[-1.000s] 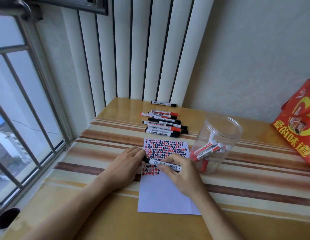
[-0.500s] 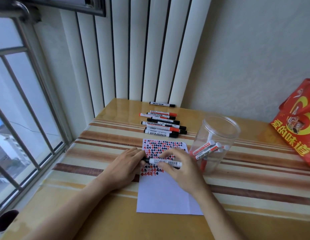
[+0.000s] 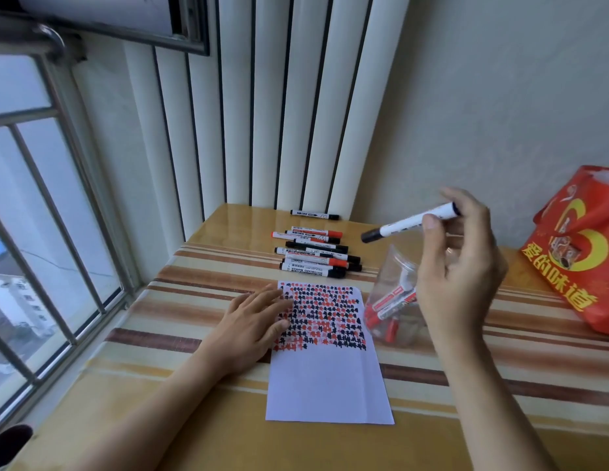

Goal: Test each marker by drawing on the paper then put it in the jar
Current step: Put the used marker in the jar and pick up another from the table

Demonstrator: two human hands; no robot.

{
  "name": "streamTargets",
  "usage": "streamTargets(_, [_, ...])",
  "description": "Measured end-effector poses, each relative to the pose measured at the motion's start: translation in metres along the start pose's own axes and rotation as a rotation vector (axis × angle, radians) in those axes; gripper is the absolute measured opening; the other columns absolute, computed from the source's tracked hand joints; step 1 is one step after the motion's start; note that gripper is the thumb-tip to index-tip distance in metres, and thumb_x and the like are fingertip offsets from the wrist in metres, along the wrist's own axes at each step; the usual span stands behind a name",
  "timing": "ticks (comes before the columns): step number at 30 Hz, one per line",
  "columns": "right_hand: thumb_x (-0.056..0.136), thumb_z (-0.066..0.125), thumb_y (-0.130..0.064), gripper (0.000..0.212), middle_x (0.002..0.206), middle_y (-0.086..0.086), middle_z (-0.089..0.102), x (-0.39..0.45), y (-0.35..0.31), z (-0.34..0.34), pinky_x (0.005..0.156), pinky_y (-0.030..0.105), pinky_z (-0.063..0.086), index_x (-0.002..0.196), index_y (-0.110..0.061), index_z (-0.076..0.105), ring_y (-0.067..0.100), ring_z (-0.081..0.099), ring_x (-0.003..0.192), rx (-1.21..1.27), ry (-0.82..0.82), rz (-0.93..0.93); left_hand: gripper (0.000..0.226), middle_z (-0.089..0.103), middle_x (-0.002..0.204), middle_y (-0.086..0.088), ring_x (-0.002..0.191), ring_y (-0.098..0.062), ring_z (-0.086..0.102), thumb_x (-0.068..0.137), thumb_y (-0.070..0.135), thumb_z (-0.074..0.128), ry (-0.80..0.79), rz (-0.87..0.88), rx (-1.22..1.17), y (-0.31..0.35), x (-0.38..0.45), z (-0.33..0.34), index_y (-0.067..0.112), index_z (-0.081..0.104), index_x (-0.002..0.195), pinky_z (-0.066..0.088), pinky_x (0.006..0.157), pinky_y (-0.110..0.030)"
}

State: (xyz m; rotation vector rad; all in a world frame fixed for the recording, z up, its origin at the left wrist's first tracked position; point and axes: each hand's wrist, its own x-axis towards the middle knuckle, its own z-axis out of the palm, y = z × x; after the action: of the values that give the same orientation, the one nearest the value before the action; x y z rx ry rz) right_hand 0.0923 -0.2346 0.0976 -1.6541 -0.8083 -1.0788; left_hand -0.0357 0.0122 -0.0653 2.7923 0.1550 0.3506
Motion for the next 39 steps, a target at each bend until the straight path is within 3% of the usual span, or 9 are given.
streamTargets(3, [0.105,0.059,-0.003,0.026,0.111,0.016,0.071,0.01,0.006,-0.011,0.082,0.007,0.039,0.13,0.001,0.064,0.022,0.063,0.09,-0.106,0.133,-0.007,0.067,0.028,0.161,0.015,0.151,0.0,0.01,0.097,0.07,0.005,-0.021,-0.016,0.022,-0.002,0.001,0.001,0.043,0.034,0.151,0.011,0.123,-0.039])
streamTargets(5, [0.104,0.058,0.0,0.025,0.113,0.018,0.07,0.011,0.01,-0.013,0.087,0.01,0.04,0.128,0.003,0.064,0.025,0.062,0.098,-0.164,0.133,-0.034,0.065,0.028,0.161,0.015,0.15,0.0,0.013,0.098,0.069,0.006,-0.025,-0.022,0.027,-0.002,0.001,0.001,0.044,0.033,0.151,0.011,0.123,-0.039])
streamTargets(9, [0.099,0.061,-0.003,0.02,0.098,0.014,0.074,0.003,0.022,-0.008,0.085,0.042,0.05,0.118,-0.006,0.069,0.037,0.067,0.09,-0.292,-0.218,0.07,0.056,0.027,0.161,0.016,0.15,-0.001,0.014,0.102,0.062,0.016,-0.033,-0.022,0.035,-0.002,0.001,0.001,0.044,0.033,0.151,0.011,0.123,-0.038])
streamTargets(12, [0.106,0.05,-0.013,0.019,0.079,0.01,0.073,-0.008,0.026,0.0,0.09,0.043,0.041,0.103,-0.011,0.069,0.035,0.069,0.08,-0.407,-0.466,0.187,0.056,0.027,0.161,0.017,0.15,0.0,0.014,0.102,0.061,0.015,-0.036,-0.019,0.054,-0.001,0.001,0.0,0.044,0.032,0.152,0.012,0.123,-0.038])
streamTargets(20, [0.108,0.033,-0.048,0.061,0.073,-0.001,0.065,-0.012,0.033,0.002,0.104,0.043,0.032,0.073,-0.016,0.072,0.027,0.065,0.084,-0.634,-0.656,0.143,0.054,0.027,0.161,0.018,0.149,0.001,0.015,0.103,0.06,0.016,-0.025,-0.016,0.059,-0.003,0.001,0.002,0.045,0.032,0.152,0.012,0.122,-0.035])
streamTargets(24, [0.101,0.063,-0.028,0.022,0.103,0.009,0.072,-0.022,0.026,0.005,0.094,0.046,0.041,0.094,-0.01,0.075,0.034,0.063,0.101,-0.486,-0.371,0.057,0.058,0.028,0.16,0.019,0.148,0.001,0.016,0.1,0.064,0.012,-0.008,-0.019,0.04,-0.004,0.001,0.004,0.045,0.033,0.151,0.012,0.123,-0.036])
streamTargets(27, [0.098,0.061,-0.011,0.013,0.105,0.011,0.068,-0.035,0.015,0.018,0.085,0.043,0.046,0.093,-0.005,0.071,0.03,0.059,0.097,-0.323,-0.18,-0.142,0.055,0.029,0.159,0.019,0.147,0.001,0.019,0.101,0.062,0.016,0.001,-0.021,0.031,-0.004,0.002,0.005,0.045,0.034,0.15,0.01,0.122,-0.034])
streamTargets(32, [0.099,0.059,-0.002,0.011,0.098,0.006,0.067,-0.061,0.005,0.069,0.08,0.032,0.052,0.098,-0.004,0.07,0.021,0.062,0.093,-0.052,-0.566,-0.113,0.051,0.028,0.157,0.021,0.146,0.001,0.019,0.102,0.06,0.019,-0.008,-0.022,0.039,-0.004,0.003,0.002,0.046,0.032,0.149,0.009,0.121,-0.034])
streamTargets(39, [0.097,0.054,0.007,0.044,0.131,0.008,0.064,-0.086,0.051,0.138,0.1,0.031,0.052,0.139,-0.006,0.057,0.022,0.056,0.123,-0.354,-0.947,0.106,0.054,0.032,0.154,0.023,0.144,0.0,0.025,0.097,0.064,0.025,0.031,-0.022,0.007,-0.005,0.003,0.004,0.048,0.038,0.146,0.012,0.121,-0.034])
